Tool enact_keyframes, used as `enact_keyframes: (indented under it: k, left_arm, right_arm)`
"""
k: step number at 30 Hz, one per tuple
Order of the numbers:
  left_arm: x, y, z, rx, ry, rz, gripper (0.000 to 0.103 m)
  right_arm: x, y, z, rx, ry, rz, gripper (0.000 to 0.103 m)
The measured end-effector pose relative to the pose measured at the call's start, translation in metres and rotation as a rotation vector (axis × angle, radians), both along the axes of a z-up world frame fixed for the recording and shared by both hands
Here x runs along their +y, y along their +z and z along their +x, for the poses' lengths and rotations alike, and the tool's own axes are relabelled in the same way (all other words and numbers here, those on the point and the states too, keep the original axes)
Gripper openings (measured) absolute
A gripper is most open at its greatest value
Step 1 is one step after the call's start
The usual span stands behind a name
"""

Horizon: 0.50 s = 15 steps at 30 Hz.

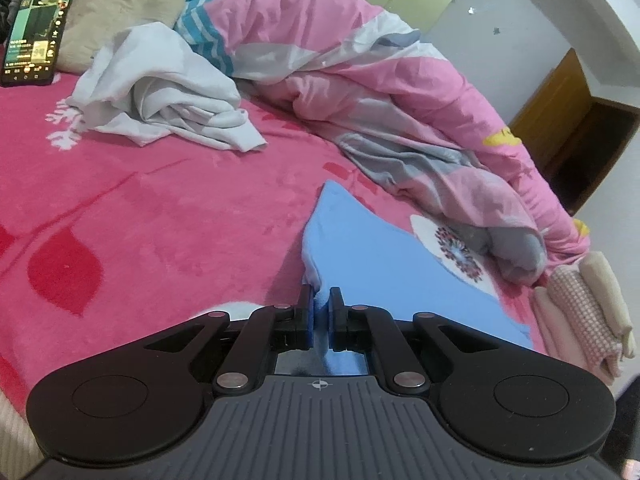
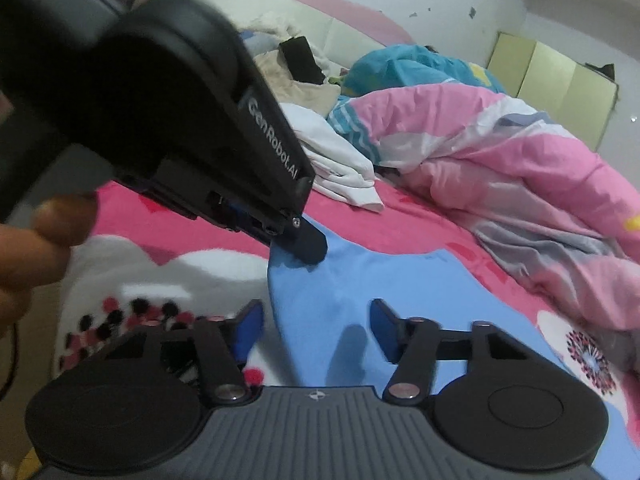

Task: Fold clothes
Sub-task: 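Pinch the shirt corner with the left gripper while the right gripper pinches the edge beside it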

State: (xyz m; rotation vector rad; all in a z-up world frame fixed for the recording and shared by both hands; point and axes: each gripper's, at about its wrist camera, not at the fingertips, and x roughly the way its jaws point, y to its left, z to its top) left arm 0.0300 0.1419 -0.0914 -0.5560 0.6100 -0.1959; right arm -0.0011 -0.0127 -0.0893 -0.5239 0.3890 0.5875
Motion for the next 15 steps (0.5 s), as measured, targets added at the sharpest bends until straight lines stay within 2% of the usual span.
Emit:
enact_keyframes:
  k: [1,2,4,5,6,7,9,11,13,15]
  left_arm:
    - [0.001,0.0,0.0,-0.003,-0.011,-0.008,0.005]
    - [0.001,0.001,0.001,-0.005,-0.024,-0.016,0.005]
    - [0.005,0.002,0.003,-0.002,-0.034,-0.047,0.007]
    - [0.007,0.002,0.005,-0.001,-0.032,-0.064,0.009]
    - [0.01,0.002,0.006,0.0,-0.029,-0.081,0.016]
    - [0.013,0.003,0.007,-0.002,-0.019,-0.09,0.028]
    - [0.018,0.003,0.012,-0.004,0.012,-0.095,0.046]
    - [0.024,0.002,0.02,0.007,0.029,-0.128,0.05]
    - [0.032,-0.002,0.032,0.047,0.027,-0.23,0.055]
    - [0.036,-0.007,0.046,0.085,0.014,-0.315,0.056]
  right_arm:
    - [0.002,-0.002,0.003,0.001,-0.01,-0.004,0.033]
    - [0.002,-0.003,0.006,0.007,-0.023,-0.001,0.015]
    - [-0.005,-0.001,0.012,0.032,-0.053,0.044,0.007]
    - [-0.009,0.0,0.014,0.045,-0.069,0.072,0.005]
    - [-0.014,0.003,0.017,0.06,-0.088,0.108,0.005]
    - [-0.021,0.006,0.02,0.078,-0.11,0.151,0.005]
    - [-0.035,0.012,0.026,0.118,-0.151,0.24,0.005]
    - [-0.048,0.015,0.032,0.163,-0.186,0.32,0.005]
    - [-0.054,0.015,0.035,0.178,-0.2,0.352,0.005]
    - [-0.056,0.013,0.036,0.19,-0.203,0.363,0.005]
